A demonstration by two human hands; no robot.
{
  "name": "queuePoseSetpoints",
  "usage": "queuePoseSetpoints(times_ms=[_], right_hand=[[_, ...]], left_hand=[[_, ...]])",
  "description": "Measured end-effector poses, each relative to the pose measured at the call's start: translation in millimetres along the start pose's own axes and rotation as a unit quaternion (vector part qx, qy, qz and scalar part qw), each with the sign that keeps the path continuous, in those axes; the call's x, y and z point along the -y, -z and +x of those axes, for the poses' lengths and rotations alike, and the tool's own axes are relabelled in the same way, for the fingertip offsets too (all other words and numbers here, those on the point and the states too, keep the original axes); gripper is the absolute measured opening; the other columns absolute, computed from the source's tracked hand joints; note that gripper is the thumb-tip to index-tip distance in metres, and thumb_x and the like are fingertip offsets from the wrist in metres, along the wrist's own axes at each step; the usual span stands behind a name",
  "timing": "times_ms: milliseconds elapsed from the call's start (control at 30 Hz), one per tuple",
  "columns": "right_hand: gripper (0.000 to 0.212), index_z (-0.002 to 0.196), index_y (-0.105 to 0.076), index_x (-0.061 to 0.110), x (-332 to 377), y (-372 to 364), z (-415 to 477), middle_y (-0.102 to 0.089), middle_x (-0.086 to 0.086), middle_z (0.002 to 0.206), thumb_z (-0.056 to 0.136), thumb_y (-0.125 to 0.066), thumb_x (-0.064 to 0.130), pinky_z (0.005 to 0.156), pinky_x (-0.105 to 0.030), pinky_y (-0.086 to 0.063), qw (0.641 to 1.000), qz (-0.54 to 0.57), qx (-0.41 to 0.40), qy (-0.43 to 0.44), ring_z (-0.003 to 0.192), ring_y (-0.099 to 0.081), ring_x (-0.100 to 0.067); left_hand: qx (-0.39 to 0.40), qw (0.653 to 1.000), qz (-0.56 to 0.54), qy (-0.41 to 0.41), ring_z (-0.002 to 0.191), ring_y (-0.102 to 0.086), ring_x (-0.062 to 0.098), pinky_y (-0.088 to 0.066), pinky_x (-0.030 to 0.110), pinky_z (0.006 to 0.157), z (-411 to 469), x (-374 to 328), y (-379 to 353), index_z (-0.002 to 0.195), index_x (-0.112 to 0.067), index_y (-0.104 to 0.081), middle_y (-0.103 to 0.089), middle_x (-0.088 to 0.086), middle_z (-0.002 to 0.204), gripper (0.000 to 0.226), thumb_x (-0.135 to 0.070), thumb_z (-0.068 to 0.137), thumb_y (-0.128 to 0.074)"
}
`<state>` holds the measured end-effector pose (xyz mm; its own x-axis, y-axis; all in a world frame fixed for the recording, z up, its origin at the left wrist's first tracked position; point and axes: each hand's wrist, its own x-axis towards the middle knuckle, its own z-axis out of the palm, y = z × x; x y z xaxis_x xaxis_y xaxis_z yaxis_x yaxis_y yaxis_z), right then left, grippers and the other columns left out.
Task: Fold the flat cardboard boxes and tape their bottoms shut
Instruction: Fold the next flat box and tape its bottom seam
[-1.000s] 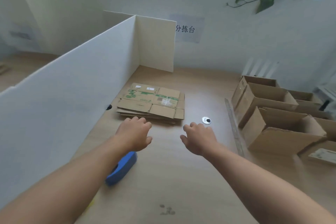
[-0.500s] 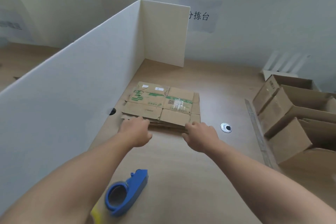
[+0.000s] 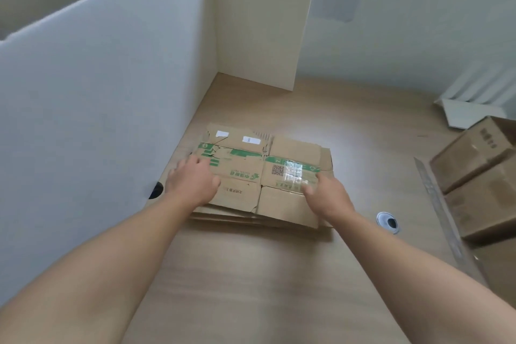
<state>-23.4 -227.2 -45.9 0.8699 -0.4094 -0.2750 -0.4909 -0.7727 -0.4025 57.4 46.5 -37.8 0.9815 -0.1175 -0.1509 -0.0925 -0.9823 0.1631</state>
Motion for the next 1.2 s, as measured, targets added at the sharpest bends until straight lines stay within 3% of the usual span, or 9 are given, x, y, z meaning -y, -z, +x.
queuePoseSetpoints(times_ms=[233,500,667,733,800,867,1000,1100,1200], right_hand=[[0.043,0.129,-0.052,0.019,16,-26,23,-0.058,-0.007,0.132,0.095,-0.056,0.044,0.110,-0.042,-0.033,0.986,0.132,-0.031,-0.099,0.127,-0.046,-0.034],[0.064,0.143,-0.044,0.030,-6,-15,9,-0.051,-0.009,0.140,0.088,-0.062,0.056,0.111,-0.048,-0.037,0.947,0.288,-0.035,-0.136,0.131,-0.045,-0.034],[0.087,0.153,-0.031,0.027,-47,-5,-23,-0.034,-0.010,0.153,0.083,-0.063,0.066,0.115,-0.047,-0.033,0.924,0.348,-0.011,-0.160,0.137,-0.041,-0.030],[0.089,0.156,-0.024,0.024,-67,-4,-40,-0.028,-0.007,0.159,0.085,-0.066,0.059,0.116,-0.047,-0.032,0.902,0.389,-0.008,-0.189,0.142,-0.036,-0.029],[0.076,0.153,-0.033,0.020,-93,3,-63,-0.039,-0.006,0.154,0.090,-0.068,0.047,0.114,-0.048,-0.036,0.866,0.456,-0.011,-0.206,0.136,-0.044,-0.026],[0.045,0.134,-0.054,0.019,-120,12,-88,-0.060,-0.006,0.136,0.094,-0.067,0.033,0.105,-0.048,-0.046,0.835,0.516,-0.027,-0.191,0.116,-0.060,-0.022],[0.012,0.109,-0.062,0.022,-166,39,-141,-0.067,-0.005,0.117,0.097,-0.062,0.021,0.092,-0.044,-0.052,0.823,0.548,-0.077,-0.127,0.102,-0.064,-0.020],[0.012,0.097,-0.069,0.029,-197,61,-188,-0.072,0.003,0.107,0.099,-0.058,0.025,0.084,-0.037,-0.050,0.819,0.562,-0.082,-0.077,0.105,-0.064,-0.015],[0.024,0.108,-0.068,0.049,-221,68,-236,-0.068,0.019,0.119,0.093,-0.049,0.050,0.096,-0.030,-0.039,0.820,0.570,-0.050,-0.036,0.116,-0.059,0.000]], left_hand=[[0.044,0.986,-0.153,0.054,0.136,-0.032,0.035,-0.037,0.049,0.105,37,23,-34,0.156,-0.028,-0.014,-0.033,0.009,0.153,0.083,-0.054,0.089,-0.056],[0.010,0.955,-0.264,0.132,0.131,-0.038,0.036,-0.039,0.046,0.105,14,13,-34,0.146,-0.020,-0.038,-0.041,0.015,0.140,0.079,-0.060,0.084,-0.065],[0.050,0.931,-0.355,0.069,0.104,-0.059,0.015,-0.043,0.030,0.085,-31,-1,-26,0.120,-0.027,-0.055,-0.067,-0.006,0.119,0.044,-0.044,0.084,-0.074],[0.023,0.925,-0.375,0.055,0.101,-0.058,0.014,-0.042,0.030,0.084,-51,-9,-24,0.129,-0.027,-0.052,-0.065,-0.008,0.117,0.050,-0.036,0.085,-0.074],[0.007,0.918,-0.394,0.041,0.108,-0.060,0.017,-0.046,0.034,0.090,-77,-21,-21,0.139,-0.024,-0.047,-0.064,-0.008,0.120,0.058,-0.029,0.087,-0.073],[-0.009,0.903,-0.428,0.021,0.112,-0.062,0.018,-0.047,0.038,0.097,-110,-35,-19,0.140,-0.026,-0.046,-0.065,-0.006,0.120,0.059,-0.023,0.088,-0.073],[-0.073,0.866,-0.495,-0.013,0.108,-0.059,0.002,-0.047,0.026,0.089,-184,-60,-18,0.127,-0.033,-0.049,-0.063,-0.020,0.114,0.052,-0.019,0.086,-0.076],[-0.084,0.823,-0.561,-0.002,0.096,-0.064,0.004,-0.050,0.026,0.081,-237,-76,-22,0.114,-0.031,-0.055,-0.069,-0.017,0.102,0.040,-0.012,0.085,-0.077],[-0.057,0.805,-0.590,0.003,0.088,-0.062,0.012,-0.051,0.026,0.076,-290,-95,-35,0.109,-0.022,-0.058,-0.068,-0.012,0.092,0.040,-0.017,0.075,-0.080]])
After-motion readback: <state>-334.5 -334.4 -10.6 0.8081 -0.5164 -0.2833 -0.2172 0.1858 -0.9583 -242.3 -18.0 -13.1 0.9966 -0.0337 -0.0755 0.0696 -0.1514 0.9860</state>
